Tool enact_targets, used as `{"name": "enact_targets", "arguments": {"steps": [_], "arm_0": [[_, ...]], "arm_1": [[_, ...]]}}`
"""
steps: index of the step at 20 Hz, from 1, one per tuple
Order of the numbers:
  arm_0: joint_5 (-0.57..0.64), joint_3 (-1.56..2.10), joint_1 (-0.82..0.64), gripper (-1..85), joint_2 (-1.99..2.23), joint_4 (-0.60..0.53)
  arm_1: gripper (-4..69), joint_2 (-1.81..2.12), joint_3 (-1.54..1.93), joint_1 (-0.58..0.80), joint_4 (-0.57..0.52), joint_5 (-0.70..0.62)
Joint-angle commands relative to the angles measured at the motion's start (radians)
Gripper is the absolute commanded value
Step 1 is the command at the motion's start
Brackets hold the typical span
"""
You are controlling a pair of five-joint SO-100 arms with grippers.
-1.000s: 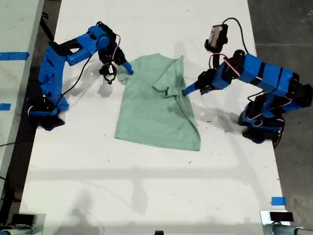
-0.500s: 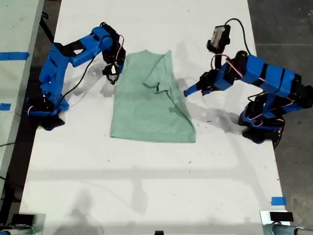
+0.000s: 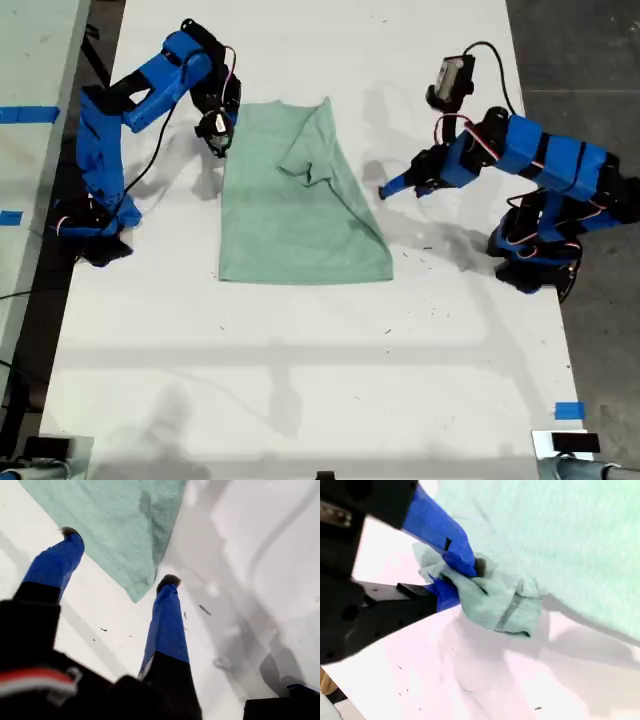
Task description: Fold tshirt
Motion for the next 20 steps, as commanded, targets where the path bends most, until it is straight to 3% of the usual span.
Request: {"name": "enact_targets", "arguments": {"steps": [1,5,8,10,12,13,17,20], "arm_0": [[-0.018,-0.095,0.095,0.0,0.124,-0.048],[-0.008,-0.164,0.216,0.0,0.041,-0.204],[-0.014,-0.19,0.296,0.0,-0.051,-0.416],[-0.012,-0.19,0.301,2.8,-0.124,-0.5],[-0.014,-0.192,0.287,22.8,-0.201,-0.5],[-0.009,-0.192,0.284,26.7,-0.229,-0.491],[-0.005,-0.187,0.29,30.9,-0.189,-0.402],[-0.012,-0.153,0.291,30.9,-0.018,-0.242]], "arm_1": [[28.0,0.04,-0.002,-0.009,-0.028,0.008],[28.0,0.04,0.015,-0.017,-0.04,0.018],[28.0,0.04,0.028,-0.025,-0.046,0.029],[28.0,0.046,0.034,-0.035,-0.046,0.038],[28.0,0.061,0.041,-0.046,-0.041,0.051],[28.0,0.072,0.049,-0.048,-0.04,0.054],[28.0,0.092,0.063,-0.046,-0.04,0.055],[28.0,0.1,0.072,-0.049,-0.04,0.055]]}}
